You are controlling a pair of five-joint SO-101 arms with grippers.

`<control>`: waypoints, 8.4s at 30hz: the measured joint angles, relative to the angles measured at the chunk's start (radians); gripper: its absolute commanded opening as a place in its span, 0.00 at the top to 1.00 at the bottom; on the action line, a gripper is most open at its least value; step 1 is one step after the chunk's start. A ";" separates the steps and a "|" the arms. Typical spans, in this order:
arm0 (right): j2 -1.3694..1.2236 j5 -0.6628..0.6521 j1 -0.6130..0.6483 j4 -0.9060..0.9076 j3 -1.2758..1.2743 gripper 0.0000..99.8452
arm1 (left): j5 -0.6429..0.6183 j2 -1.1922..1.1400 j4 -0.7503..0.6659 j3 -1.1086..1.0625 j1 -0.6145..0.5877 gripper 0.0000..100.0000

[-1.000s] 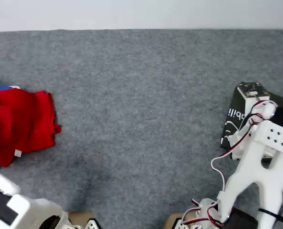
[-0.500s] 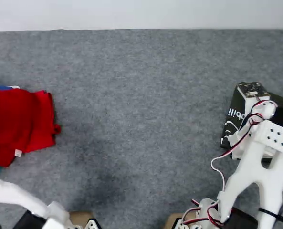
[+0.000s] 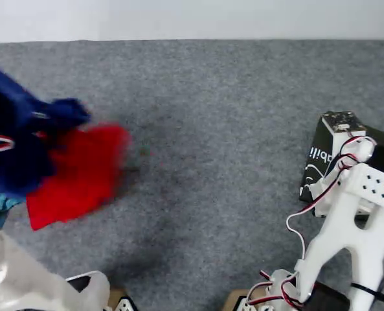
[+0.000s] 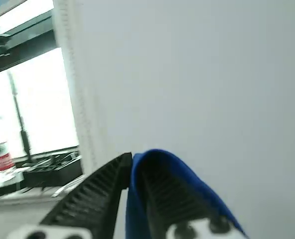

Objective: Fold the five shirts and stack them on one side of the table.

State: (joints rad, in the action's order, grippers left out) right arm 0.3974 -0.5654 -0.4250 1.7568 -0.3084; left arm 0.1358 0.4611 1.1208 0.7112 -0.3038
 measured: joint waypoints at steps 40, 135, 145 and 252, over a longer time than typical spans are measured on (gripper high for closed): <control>0.000 0.000 0.000 0.000 -0.008 0.99 | 0.120 0.000 0.520 -0.835 0.327 0.80; 0.000 0.000 0.000 0.000 -0.130 0.99 | 0.222 -1.277 0.621 -0.267 -0.101 1.00; 0.000 0.000 0.000 0.000 -0.130 0.99 | 0.147 -1.048 0.620 -0.127 -0.189 1.00; 0.000 0.000 0.153 0.000 -0.130 0.99 | 0.350 -0.373 0.569 -0.568 -0.186 0.79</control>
State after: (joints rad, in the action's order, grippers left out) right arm 0.3974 -0.5654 -0.2716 1.7568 -0.4388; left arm 0.4856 0.0882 1.6901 0.1435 -0.4895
